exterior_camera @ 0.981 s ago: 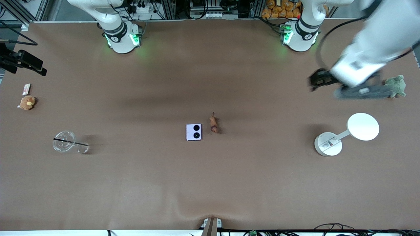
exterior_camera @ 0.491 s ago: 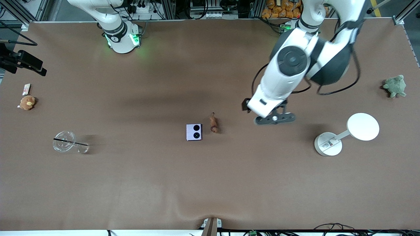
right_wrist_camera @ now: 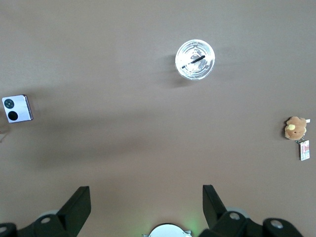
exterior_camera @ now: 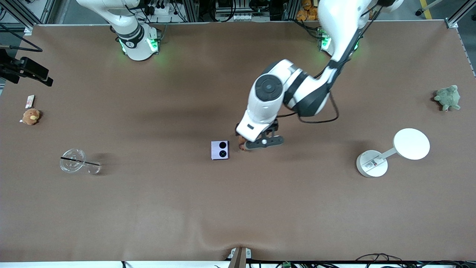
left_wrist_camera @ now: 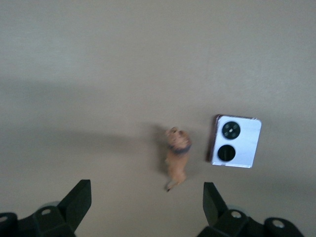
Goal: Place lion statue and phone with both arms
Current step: 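Lower the left gripper and close it on the lion figurine, then lift the lion figurine and carry it toward the white lamp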
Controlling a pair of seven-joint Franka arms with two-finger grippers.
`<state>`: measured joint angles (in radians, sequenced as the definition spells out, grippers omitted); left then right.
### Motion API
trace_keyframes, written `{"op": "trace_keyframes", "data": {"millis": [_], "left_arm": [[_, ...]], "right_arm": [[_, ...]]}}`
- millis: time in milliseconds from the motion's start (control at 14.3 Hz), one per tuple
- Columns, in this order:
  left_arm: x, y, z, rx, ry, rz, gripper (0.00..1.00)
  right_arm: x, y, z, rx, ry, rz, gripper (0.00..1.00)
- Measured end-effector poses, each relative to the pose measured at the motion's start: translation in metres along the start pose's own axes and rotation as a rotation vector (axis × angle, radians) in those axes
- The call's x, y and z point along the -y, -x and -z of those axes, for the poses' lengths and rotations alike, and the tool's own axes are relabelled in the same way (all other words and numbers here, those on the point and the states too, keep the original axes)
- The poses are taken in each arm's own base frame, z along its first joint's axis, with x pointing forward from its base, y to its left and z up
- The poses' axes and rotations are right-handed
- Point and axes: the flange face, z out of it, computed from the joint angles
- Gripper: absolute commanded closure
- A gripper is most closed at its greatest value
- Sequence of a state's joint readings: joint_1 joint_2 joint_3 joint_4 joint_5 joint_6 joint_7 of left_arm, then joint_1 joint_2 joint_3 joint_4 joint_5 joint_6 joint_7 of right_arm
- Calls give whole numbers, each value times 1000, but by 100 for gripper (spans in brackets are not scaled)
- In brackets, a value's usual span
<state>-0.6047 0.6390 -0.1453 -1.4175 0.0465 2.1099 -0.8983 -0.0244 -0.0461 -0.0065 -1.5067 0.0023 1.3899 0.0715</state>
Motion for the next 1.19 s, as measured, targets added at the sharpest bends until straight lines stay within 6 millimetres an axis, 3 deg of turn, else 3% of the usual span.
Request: {"op": "trace_keyframes", "data": {"millis": [280,421,491,701,771,1051,1192], "left_arm": [[-19,13,-70,-44,-22,16,0],[-26,25,-96,-44,-52,6,0],[-27,28,-105,-44,-59,0,13],[-26,29,-121,-52,-72,-14,25],[-25,29,-124,-52,-76,-14,37],[-24,28,-127,-50,-80,-14,100],[-24,26,-124,-56,-77,-11,100]], "right_arm": [[0,0,0,0,0,0,0],[0,0,0,0,0,0,0],[0,0,0,0,0,0,0],[0,0,0,0,0,0,0],[0,0,0,0,0,0,0],[0,0,0,0,0,0,0],[0,0,0,0,0,0,0]]}}
